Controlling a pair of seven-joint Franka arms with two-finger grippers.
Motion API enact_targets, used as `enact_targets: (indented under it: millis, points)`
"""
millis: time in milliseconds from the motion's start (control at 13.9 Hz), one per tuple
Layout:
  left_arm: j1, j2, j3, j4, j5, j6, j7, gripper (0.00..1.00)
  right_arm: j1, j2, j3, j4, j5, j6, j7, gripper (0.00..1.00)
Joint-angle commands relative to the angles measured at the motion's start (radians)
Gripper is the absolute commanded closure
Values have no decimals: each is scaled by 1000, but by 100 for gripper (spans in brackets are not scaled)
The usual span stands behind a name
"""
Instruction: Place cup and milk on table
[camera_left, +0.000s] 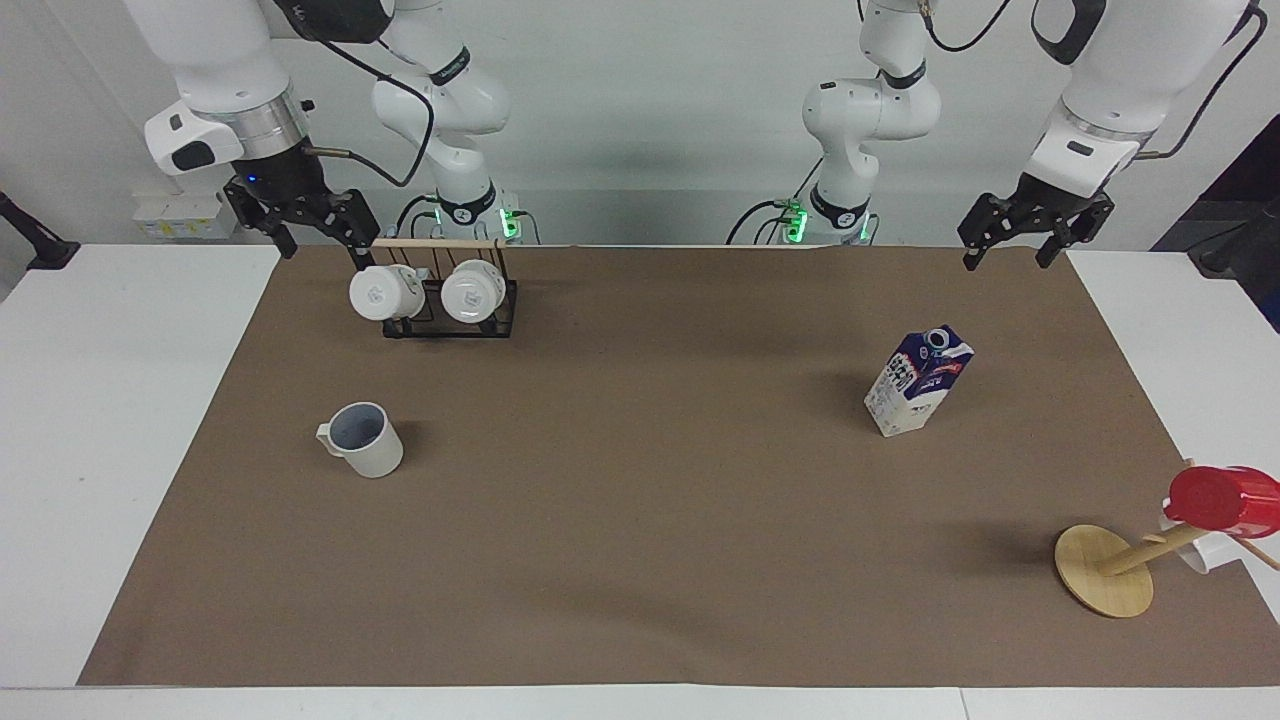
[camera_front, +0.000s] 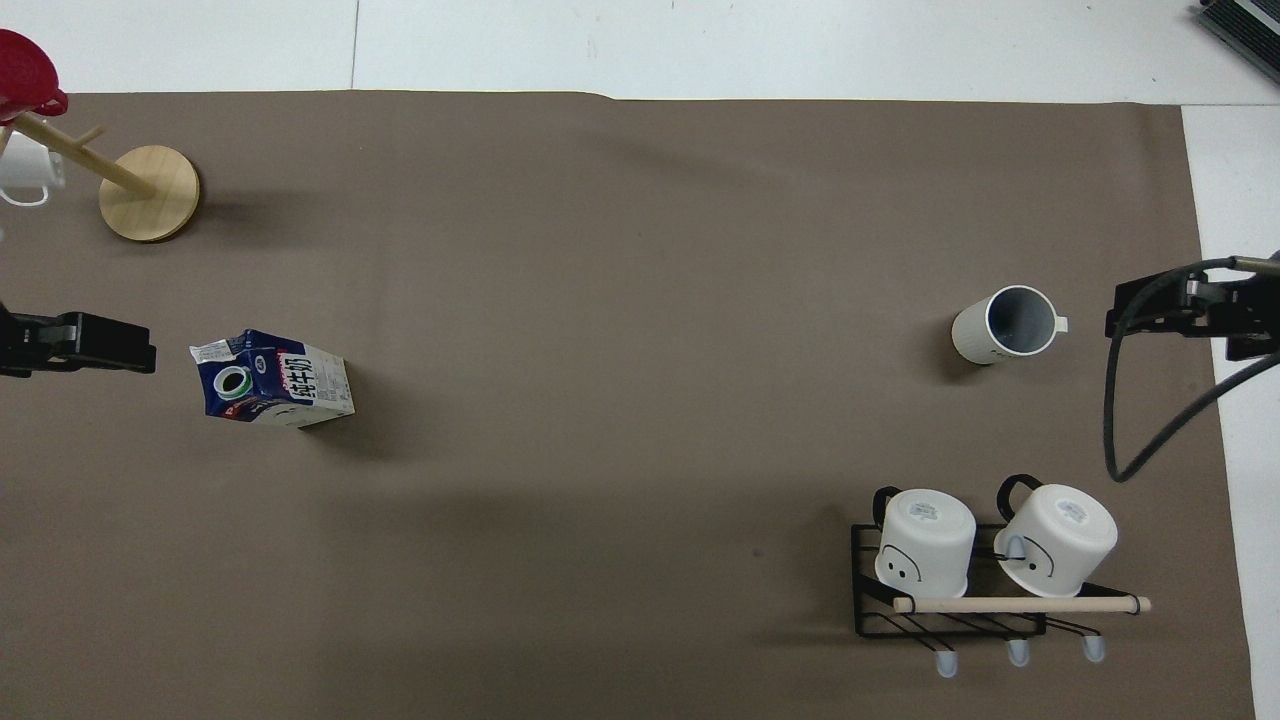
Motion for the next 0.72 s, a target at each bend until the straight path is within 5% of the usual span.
enact_targets:
  millis: [0,646]
  points:
    - [7,1,-4,17,9,-22,4,0,-8,-6,3,-6,19,13,-17,0]
    - [1,1,-14,17,9,-22,4,0,-8,-6,3,-5,18,11,-18,0]
